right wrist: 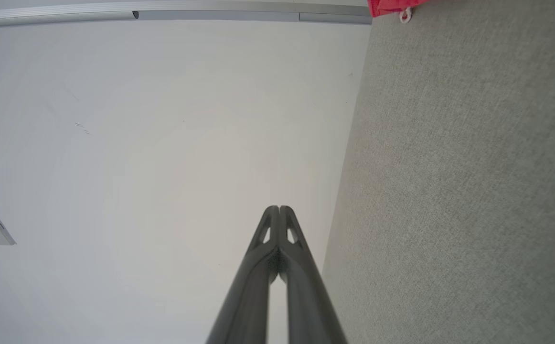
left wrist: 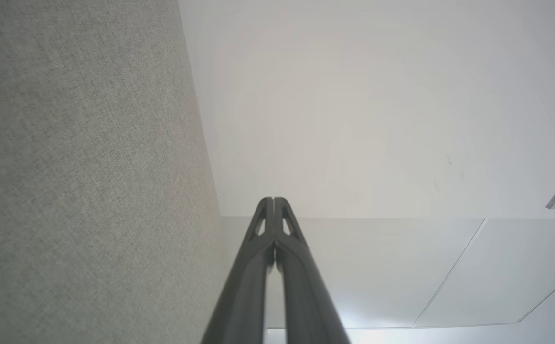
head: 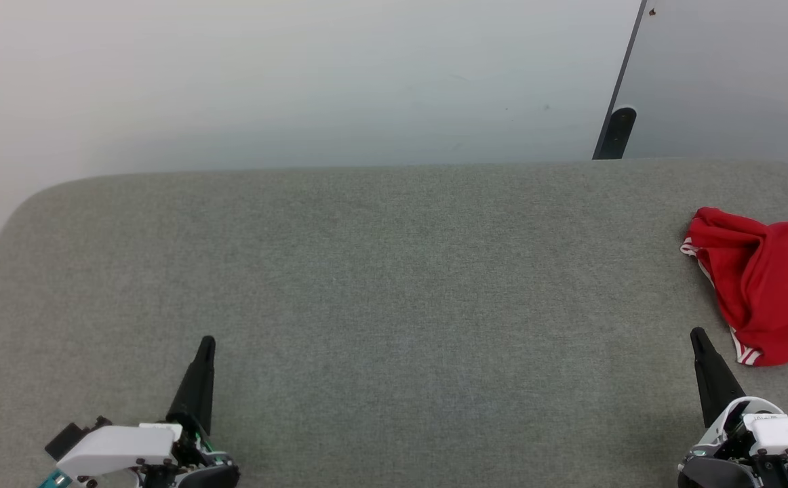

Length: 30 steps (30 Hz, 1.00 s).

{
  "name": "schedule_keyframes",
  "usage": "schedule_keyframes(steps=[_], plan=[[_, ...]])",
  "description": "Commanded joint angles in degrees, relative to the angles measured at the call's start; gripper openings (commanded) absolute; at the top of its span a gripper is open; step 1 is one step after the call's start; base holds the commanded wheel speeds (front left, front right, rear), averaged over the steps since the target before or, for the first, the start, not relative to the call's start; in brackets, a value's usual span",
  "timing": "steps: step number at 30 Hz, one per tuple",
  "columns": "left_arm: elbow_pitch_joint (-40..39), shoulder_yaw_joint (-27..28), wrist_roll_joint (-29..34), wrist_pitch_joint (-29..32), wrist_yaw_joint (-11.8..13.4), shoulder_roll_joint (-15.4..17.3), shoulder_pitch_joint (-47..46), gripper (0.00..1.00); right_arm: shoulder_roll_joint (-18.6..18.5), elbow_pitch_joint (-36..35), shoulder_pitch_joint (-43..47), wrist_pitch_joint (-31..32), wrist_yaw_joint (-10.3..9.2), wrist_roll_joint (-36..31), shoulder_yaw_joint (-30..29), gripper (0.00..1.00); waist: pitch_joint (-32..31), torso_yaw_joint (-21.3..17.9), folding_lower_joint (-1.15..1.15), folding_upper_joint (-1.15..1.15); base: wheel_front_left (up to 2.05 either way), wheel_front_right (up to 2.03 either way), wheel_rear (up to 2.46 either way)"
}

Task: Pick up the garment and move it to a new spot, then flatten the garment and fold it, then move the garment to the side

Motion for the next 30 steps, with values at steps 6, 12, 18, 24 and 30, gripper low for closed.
schedule_keyframes(steps=[6, 12, 18, 24, 30], plan=[[0.06, 0.13, -0.17, 0.2, -0.22, -0.09, -0.48, 0.0, 0.16, -0.18, -0.17, 0.12, -0.06, 0.19, -0.07, 0.0, 0.0, 0.0, 0.0, 0.0, 0.0, 0.0, 0.0], [0.06, 0.13, -0.18, 0.2, -0.22, -0.09, -0.47, 0.0, 0.16, -0.18, -0.17, 0.12, -0.06, 0.2, -0.06, 0.0, 0.0, 0.0, 0.0, 0.0, 0.0, 0.0, 0.0], [0.06, 0.14, -0.18, 0.19, -0.22, -0.09, -0.47, 0.0, 0.16, -0.18, -0.17, 0.11, -0.06, 0.2, -0.06, 0.0, 0.0, 0.0, 0.0, 0.0, 0.0, 0.0, 0.0], [0.06, 0.13, -0.18, 0.19, -0.22, -0.09, -0.47, 0.0, 0.16, -0.18, -0.17, 0.11, -0.06, 0.2, -0.06, 0.0, 0.0, 0.0, 0.0, 0.0, 0.0, 0.0, 0.0], [0.06, 0.13, -0.18, 0.19, -0.22, -0.09, -0.47, 0.0, 0.16, -0.18, -0.17, 0.11, -0.06, 0.2, -0.05, 0.0, 0.0, 0.0, 0.0, 0.0, 0.0, 0.0, 0.0]])
